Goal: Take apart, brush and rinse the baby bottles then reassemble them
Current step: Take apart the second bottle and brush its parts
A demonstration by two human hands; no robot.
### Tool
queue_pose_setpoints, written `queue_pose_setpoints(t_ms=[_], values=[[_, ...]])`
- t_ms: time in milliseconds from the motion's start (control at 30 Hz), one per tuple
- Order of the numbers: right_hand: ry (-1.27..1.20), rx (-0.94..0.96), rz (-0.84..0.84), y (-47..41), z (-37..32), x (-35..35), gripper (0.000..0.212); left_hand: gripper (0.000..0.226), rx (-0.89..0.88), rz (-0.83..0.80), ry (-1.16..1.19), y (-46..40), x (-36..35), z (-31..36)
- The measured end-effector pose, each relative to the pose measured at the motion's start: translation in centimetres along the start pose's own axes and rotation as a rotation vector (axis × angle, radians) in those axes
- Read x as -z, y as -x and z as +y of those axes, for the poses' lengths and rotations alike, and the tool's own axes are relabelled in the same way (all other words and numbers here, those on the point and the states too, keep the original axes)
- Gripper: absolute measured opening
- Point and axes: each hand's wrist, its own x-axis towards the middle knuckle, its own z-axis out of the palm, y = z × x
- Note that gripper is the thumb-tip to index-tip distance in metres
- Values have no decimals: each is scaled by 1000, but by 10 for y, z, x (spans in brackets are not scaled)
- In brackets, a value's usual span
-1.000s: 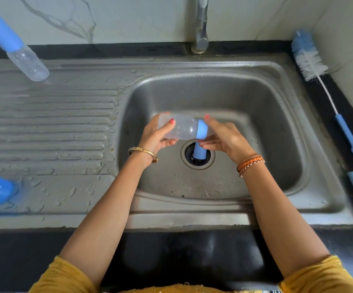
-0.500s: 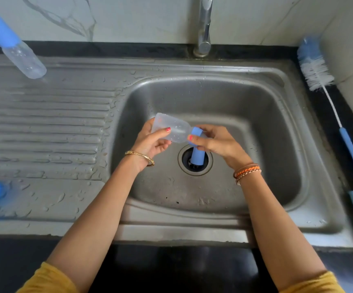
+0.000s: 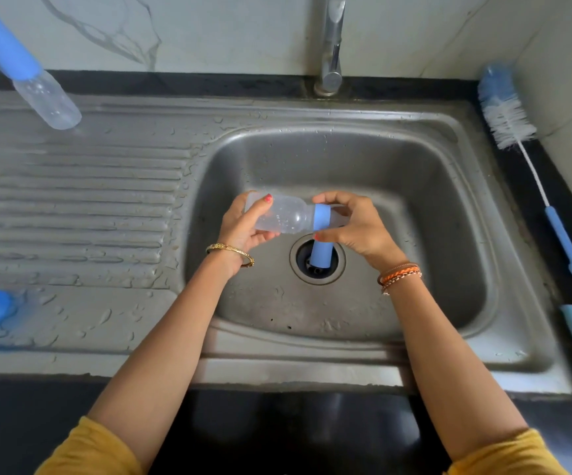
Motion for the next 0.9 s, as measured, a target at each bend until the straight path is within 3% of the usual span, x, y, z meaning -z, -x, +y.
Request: queue_pose_setpoints(t_ms=[133,300,400,467,533,733,900], values=[[274,19,0,0,5,1,53,38,67,106,39,-2,5,1],[328,-36,7,-1,13,2,54,26,120,151,30,0,6,1],[258,-109,46,0,16,4,43,35,93,227,-384,-6,7,-10],[220,-159,57,0,17,5,39,56,50,234,-614,-9,5,-17],[232,-197,64,-1,15,4,35,68,64,143,-798,-11,0,-26],[440,-257,-42,-2,23,4,38,63,136,-167,-1151,-17,-4,-60],[438,-238,-40,-5,21,4,38,66,128,-246,-1329,-20,-1,-60]])
